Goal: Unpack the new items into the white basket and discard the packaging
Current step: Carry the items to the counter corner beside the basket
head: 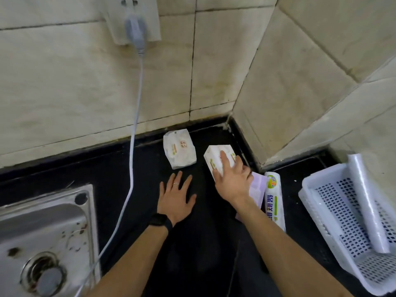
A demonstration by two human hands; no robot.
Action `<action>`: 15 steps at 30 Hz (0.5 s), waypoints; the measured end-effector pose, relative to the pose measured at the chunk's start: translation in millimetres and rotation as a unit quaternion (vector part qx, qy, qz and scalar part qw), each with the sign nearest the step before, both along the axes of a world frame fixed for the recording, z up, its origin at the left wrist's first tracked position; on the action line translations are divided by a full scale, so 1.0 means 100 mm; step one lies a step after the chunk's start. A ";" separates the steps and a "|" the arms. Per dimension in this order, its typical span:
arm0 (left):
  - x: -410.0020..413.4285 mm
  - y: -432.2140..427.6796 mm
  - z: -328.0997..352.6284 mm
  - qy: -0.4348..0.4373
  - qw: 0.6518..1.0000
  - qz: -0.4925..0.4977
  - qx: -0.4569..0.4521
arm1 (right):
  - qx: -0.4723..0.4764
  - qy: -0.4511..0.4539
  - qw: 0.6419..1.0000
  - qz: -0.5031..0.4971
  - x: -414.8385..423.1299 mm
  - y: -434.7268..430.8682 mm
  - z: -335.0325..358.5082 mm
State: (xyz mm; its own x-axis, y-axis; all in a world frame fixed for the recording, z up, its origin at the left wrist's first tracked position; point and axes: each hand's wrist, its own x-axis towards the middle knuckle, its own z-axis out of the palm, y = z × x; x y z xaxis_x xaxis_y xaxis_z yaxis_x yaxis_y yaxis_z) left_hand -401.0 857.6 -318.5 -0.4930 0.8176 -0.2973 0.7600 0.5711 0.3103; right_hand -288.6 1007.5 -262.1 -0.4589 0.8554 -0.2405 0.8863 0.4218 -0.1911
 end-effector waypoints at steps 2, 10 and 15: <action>-0.04 0.00 -0.20 0.002 1.000 -0.003 -0.006 | 0.029 -0.009 1.000 0.008 -0.09 0.08 -0.18; 0.01 -0.09 -0.53 0.052 0.998 0.000 0.020 | 0.103 -0.013 0.995 0.008 -0.15 0.10 -0.69; -0.04 -0.08 -0.49 0.027 0.999 -0.016 -0.022 | 0.064 -0.031 0.997 0.017 -0.16 0.13 -0.59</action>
State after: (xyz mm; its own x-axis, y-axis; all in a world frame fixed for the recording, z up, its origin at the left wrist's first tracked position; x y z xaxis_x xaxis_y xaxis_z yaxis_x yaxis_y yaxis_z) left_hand -404.8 849.2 -367.8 -0.4831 0.8198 -0.3074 0.7934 0.5584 0.2423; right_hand -304.6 1020.5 -320.7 -0.4763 0.8648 -0.1588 0.8793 0.4697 -0.0796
